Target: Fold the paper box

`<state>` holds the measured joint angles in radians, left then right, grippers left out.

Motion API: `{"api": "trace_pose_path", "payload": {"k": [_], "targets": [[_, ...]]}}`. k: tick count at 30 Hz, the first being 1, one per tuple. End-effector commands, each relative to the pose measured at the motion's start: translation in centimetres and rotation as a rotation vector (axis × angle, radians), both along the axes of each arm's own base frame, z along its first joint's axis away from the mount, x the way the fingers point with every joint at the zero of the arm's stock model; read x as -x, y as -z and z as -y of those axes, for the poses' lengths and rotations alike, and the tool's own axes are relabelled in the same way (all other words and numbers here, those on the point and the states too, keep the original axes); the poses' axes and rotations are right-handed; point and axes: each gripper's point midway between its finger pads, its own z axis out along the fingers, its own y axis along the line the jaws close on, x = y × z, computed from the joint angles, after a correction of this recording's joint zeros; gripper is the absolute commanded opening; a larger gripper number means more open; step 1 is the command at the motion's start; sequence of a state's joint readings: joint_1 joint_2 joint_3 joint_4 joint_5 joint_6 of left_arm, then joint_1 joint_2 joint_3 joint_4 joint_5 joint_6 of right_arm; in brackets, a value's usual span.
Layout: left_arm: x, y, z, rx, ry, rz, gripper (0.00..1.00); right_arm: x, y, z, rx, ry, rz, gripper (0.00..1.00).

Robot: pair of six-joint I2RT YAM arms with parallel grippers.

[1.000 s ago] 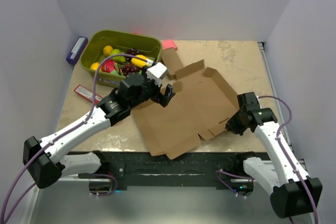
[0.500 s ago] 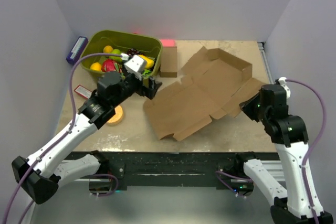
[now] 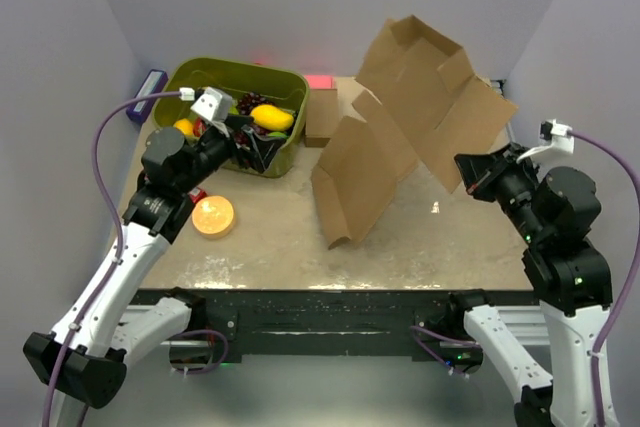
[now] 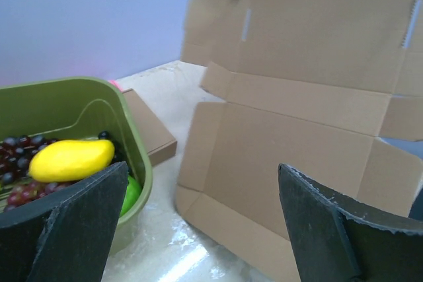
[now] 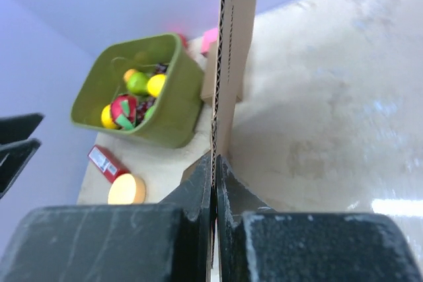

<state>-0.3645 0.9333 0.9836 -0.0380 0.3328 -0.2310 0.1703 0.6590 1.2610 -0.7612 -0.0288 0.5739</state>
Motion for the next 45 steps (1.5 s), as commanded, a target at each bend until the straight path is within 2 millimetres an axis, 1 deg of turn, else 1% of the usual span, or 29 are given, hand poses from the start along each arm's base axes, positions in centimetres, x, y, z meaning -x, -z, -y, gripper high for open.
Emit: {"api": "trace_pose_path", "payload": {"k": [1,3,4,6,7,8,9,11,12,14,16,17,19,22,23,25,26,27,30,33,34,36,37,39,40,41,42,43,45], "targets": [[0.5,-2.4,1.3,0.071,0.111,0.015,1.0,0.9,-7.8,-2.5,0.095,-0.19,0.299,0.0],[0.5,-3.0,1.4,0.085,0.13,0.012,1.0,1.7,-9.3,-2.9,0.111,-0.227,0.364,0.0],[0.4,-3.0,1.6,0.088,0.141,0.005,1.0,2.2,-10.4,-3.0,0.122,-0.235,0.404,0.0],[0.7,-3.9,1.8,0.102,0.166,0.012,1.0,3.0,-11.5,-3.5,0.138,-0.276,0.441,0.0],[0.8,-4.2,1.8,0.104,0.172,0.014,1.0,3.1,-11.6,-3.7,0.151,-0.292,0.444,0.0],[0.8,-5.1,1.5,0.108,0.169,0.03,1.0,3.1,-11.6,-3.9,0.154,-0.307,0.439,0.0],[0.8,-5.3,1.3,0.106,0.162,0.033,1.0,3.7,-12.3,-4.2,0.159,-0.333,0.452,0.0],[0.9,-6.9,0.5,0.108,0.136,0.072,1.0,3.7,-11.9,-4.5,0.179,-0.356,0.434,0.0],[0.8,-6.7,0.2,0.098,0.119,0.06,1.0,4.1,-12.2,-4.7,0.184,-0.378,0.445,0.0],[0.7,-7.6,-0.7,0.096,0.095,0.081,1.0,4.7,-12.5,-5.2,0.181,-0.413,0.455,0.0],[0.3,-7.8,-1.1,0.1,0.082,0.081,1.0,5.7,-13.1,-5.8,0.175,-0.46,0.476,0.0],[0.2,-8.4,-1.6,0.105,0.078,0.096,1.0,5.9,-13.2,-6.0,0.171,-0.476,0.475,0.0],[0.1,-9.2,-2.3,0.11,0.066,0.118,1.0,6.9,-13.5,-6.7,0.159,-0.53,0.483,0.0],[-0.5,-10.3,-4.2,0.105,-0.001,0.15,1.0,7.4,-13.5,-7.3,0.139,-0.576,0.484,0.0],[-0.9,-10.5,-5.2,0.098,-0.038,0.16,1.0,7.7,-13.4,-7.5,0.136,-0.594,0.484,0.0],[-1.3,-10.5,-6.6,0.096,-0.106,0.164,1.0,7.9,-13.4,-7.7,0.134,-0.61,0.484,0.0],[-1.7,-10.2,-7.5,0.091,-0.142,0.164,1.0,8.1,-13.3,-7.9,0.134,-0.628,0.484,0.0],[-1.6,-10.3,-8.1,0.091,-0.165,0.177,1.0,8.4,-13.3,-7.9,0.134,-0.637,0.489,0.0],[-2.3,-9.5,-9.2,0.08,-0.22,0.17,1.0,9.2,-13.5,-8.1,0.142,-0.661,0.507,0.0],[-2.5,-8.7,-9.4,0.076,-0.224,0.156,1.0,9.6,-13.5,-8.4,0.142,-0.685,0.512,0.0],[-2.4,-9.1,-9.3,0.078,-0.214,0.181,1.0,9.7,-13.5,-8.4,0.141,-0.691,0.513,0.0],[-2.2,-8.7,-9.1,0.075,-0.202,0.182,1.0,9.7,-13.5,-8.4,0.142,-0.693,0.511,0.0],[-2.3,-8.1,-9.1,0.072,-0.203,0.17,1.0,9.7,-13.5,-8.4,0.144,-0.693,0.513,0.0],[-2.2,-7.6,-9.1,0.068,-0.205,0.164,1.0,9.7,-13.4,-8.4,0.147,-0.691,0.512,0.0],[-2.4,-6.7,-9.2,0.064,-0.209,0.148,1.0,9.8,-13.4,-8.4,0.149,-0.689,0.516,0.0],[-2.6,-6.3,-10.0,0.061,-0.235,0.138,1.0,9.9,-13.6,-8.3,0.148,-0.689,0.521,0.0],[-2.6,-6.0,-10.2,0.063,-0.24,0.13,1.0,9.9,-13.6,-8.3,0.152,-0.683,0.524,0.0],[-2.8,-5.1,-10.5,0.064,-0.249,0.11,1.0,10.0,-13.7,-8.2,0.152,-0.678,0.527,0.0],[-2.7,-4.6,-10.5,0.084,-0.236,0.101,1.0,10.2,-13.9,-8.1,0.155,-0.677,0.534,0.0]]}}
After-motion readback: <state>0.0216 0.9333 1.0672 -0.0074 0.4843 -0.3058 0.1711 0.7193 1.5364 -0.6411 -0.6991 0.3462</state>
